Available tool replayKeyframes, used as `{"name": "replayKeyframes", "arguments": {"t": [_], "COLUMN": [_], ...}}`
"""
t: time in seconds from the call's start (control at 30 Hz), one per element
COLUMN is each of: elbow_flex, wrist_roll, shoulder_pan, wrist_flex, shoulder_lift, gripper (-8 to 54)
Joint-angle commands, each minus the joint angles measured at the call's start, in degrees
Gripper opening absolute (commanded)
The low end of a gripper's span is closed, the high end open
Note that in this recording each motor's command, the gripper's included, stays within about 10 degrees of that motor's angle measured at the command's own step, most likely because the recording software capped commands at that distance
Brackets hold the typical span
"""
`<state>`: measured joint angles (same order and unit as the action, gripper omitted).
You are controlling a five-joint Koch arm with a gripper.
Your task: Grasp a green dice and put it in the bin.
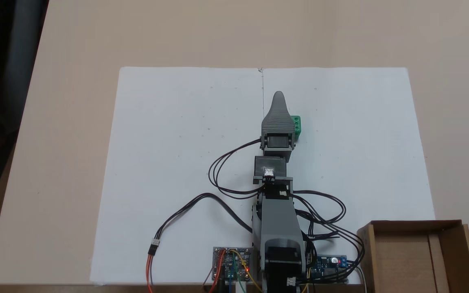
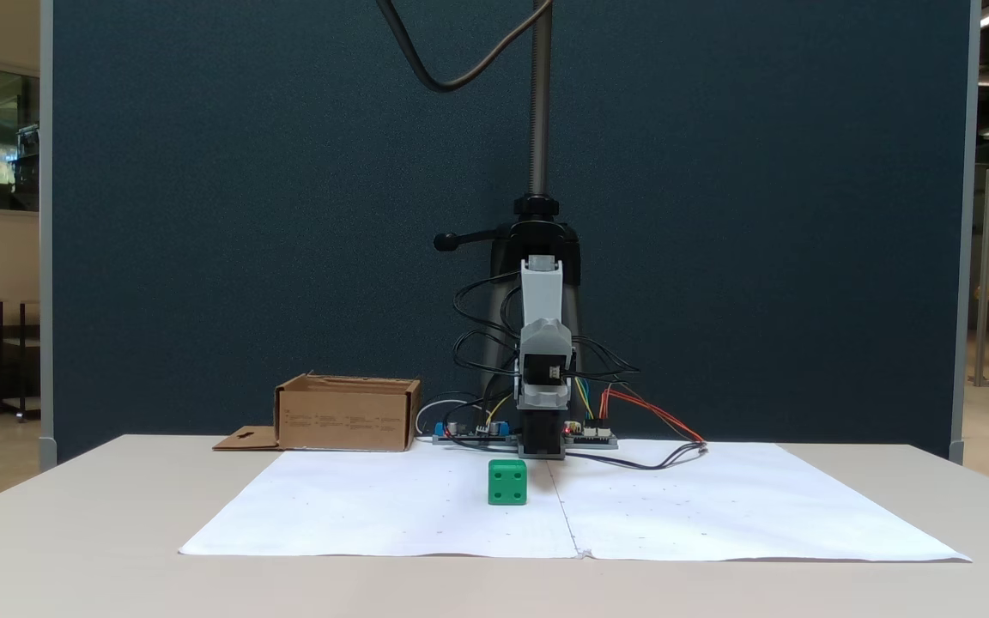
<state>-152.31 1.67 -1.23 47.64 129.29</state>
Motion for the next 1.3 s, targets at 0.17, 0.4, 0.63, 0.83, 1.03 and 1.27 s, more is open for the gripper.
{"name": "replayKeyframes", "arguments": {"t": [0.17,0.4,0.63,0.83,1.03,1.27], "elbow_flex": [-10.0,-10.0,-10.0,-10.0,-10.0,17.4], "wrist_roll": [3.1,3.0,2.9,3.2,11.0,12.1], "shoulder_pan": [-2.5,-2.5,-2.4,-2.2,-1.9,-2.2], "wrist_flex": [10.0,10.0,10.0,10.0,10.0,-6.8], "shoulder_lift": [6.3,6.3,6.3,6.2,6.3,6.6], "gripper": [44.7,44.7,44.7,44.1,41.4,43.2]}}
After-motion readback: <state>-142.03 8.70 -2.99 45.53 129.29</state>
